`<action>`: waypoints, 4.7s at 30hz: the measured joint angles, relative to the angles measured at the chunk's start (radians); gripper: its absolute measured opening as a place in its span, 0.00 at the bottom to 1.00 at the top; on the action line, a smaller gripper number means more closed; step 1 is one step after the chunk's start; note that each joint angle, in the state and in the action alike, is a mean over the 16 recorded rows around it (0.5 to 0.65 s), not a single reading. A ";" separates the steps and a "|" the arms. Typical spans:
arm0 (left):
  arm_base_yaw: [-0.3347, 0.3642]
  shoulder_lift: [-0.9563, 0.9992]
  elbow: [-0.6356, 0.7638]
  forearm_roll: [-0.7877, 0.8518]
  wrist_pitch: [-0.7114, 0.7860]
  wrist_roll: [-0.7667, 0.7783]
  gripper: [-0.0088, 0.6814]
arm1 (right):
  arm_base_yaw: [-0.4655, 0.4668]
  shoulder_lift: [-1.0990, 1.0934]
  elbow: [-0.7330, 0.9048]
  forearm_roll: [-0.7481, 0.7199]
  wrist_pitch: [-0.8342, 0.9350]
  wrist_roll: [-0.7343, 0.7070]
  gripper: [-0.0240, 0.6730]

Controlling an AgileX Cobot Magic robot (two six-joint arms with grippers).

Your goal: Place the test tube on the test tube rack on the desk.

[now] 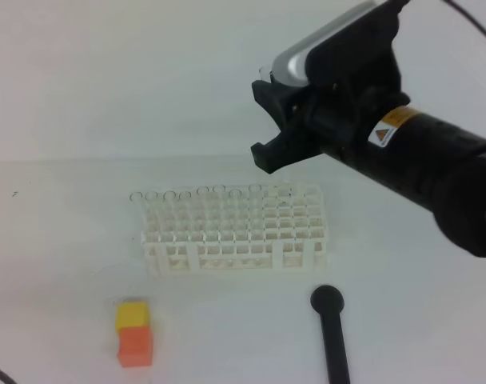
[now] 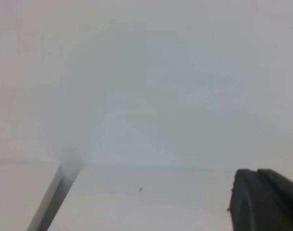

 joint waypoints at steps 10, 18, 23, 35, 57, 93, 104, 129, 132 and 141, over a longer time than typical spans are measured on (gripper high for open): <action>0.110 -0.090 0.115 -0.007 -0.002 -0.150 0.01 | -0.012 0.084 -0.003 -0.200 -0.089 0.212 0.22; 0.113 -0.157 0.234 -0.009 0.039 -0.237 0.01 | -0.031 0.102 -0.006 -0.323 -0.123 0.342 0.22; 0.113 -0.200 0.261 -0.009 0.100 -0.267 0.01 | -0.027 0.135 0.001 -0.249 -0.190 0.287 0.22; 0.113 -0.235 0.260 -0.008 0.182 -0.288 0.01 | 0.029 0.251 0.062 0.028 -0.428 0.130 0.22; 0.113 -0.235 0.260 -0.567 0.234 0.412 0.01 | 0.097 0.315 0.093 0.226 -0.506 0.023 0.22; 0.067 -0.235 0.260 -0.524 0.265 0.366 0.01 | 0.130 0.423 0.093 0.307 -0.596 -0.019 0.22; 0.021 -0.235 0.260 -0.524 0.267 0.366 0.01 | 0.137 0.466 0.091 0.310 -0.676 0.024 0.22; 0.020 -0.235 0.260 -0.524 0.268 0.366 0.01 | 0.149 0.498 0.082 0.314 -0.725 0.032 0.22; 0.020 -0.235 0.260 -0.524 0.268 0.366 0.01 | 0.152 0.498 0.082 0.316 -0.724 0.023 0.22; 0.020 -0.235 0.260 -0.524 0.268 0.366 0.01 | 0.161 0.503 0.080 0.331 -0.731 0.006 0.22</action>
